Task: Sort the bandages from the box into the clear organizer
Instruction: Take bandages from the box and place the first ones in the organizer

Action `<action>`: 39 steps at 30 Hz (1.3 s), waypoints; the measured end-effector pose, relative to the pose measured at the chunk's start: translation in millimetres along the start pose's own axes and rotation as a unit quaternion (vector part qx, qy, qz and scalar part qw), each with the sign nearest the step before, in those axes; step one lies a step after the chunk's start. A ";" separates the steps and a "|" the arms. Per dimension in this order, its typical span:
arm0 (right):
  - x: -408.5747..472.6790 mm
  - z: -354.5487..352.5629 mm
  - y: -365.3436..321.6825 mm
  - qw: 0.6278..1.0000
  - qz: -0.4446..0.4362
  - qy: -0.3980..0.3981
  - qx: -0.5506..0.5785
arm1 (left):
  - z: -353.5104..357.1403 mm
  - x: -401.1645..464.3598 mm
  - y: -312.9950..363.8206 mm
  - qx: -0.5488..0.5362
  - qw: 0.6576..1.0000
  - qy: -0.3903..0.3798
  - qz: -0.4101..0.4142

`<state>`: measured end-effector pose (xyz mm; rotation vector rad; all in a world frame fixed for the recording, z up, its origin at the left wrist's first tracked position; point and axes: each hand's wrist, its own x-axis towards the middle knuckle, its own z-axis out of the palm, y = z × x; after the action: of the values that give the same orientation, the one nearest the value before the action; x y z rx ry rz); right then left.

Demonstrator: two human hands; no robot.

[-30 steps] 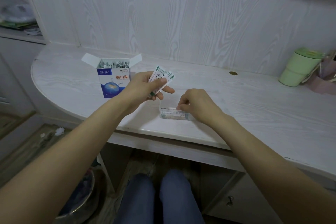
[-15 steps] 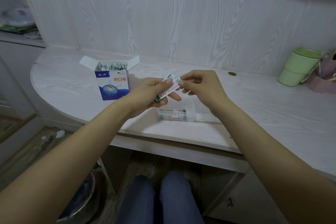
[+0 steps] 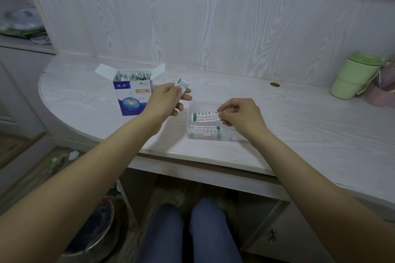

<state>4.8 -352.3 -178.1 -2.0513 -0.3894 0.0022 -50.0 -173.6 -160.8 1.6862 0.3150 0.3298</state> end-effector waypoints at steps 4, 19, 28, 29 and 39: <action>0.2 -0.3 -2.9 0.996 -0.020 -0.025 -0.088 | -1.5 -0.6 2.4 0.017 1.000 0.003 0.005; -0.9 7.6 -5.7 0.970 -0.073 -0.081 -0.217 | 2.3 -5.2 0.5 0.061 0.995 -0.055 0.048; -0.5 -7.7 -17.2 0.995 -0.050 -0.084 -0.027 | -0.1 -6.4 -2.0 0.059 0.992 -0.101 0.042; -1.4 -10.5 -21.0 0.995 -0.042 -0.092 0.013 | 1.9 -6.8 -1.8 0.056 0.992 -0.103 0.039; 1.3 -13.1 -13.3 0.999 -0.031 -0.018 -0.001 | 0.0 -4.1 -6.5 0.193 0.972 -0.092 0.097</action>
<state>4.6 -357.2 -160.1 -2.0434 -0.4751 0.0016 -53.9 -174.3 -167.4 2.1228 0.0764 0.2650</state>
